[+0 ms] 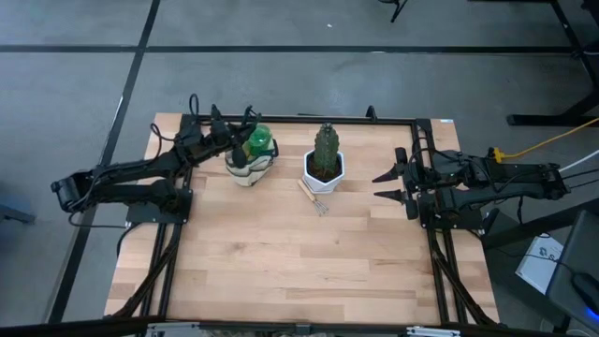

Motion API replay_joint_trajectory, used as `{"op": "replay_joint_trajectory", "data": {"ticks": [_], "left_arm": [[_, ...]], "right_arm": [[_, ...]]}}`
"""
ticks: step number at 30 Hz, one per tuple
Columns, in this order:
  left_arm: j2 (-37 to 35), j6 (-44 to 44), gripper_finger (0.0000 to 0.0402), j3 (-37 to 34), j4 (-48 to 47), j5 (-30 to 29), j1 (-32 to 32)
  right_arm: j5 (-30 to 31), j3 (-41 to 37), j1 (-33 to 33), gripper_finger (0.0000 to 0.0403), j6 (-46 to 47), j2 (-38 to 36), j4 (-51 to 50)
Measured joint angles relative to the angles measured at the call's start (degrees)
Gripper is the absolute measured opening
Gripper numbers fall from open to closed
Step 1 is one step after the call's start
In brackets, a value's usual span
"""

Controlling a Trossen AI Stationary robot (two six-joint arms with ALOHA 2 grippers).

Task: Pick & Place Garden tools in Gardening bag
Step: Put the green shear scissors into the brown gardening bag

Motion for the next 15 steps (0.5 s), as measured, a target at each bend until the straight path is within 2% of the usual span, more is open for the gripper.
{"op": "replay_joint_trajectory", "data": {"ticks": [15], "left_arm": [[4.7,0.5,0.0026,0.0,0.0,-1.8,0.0]], "right_arm": [[0.0,0.0,0.0,0.0172,0.0,0.0,0.0]]}}
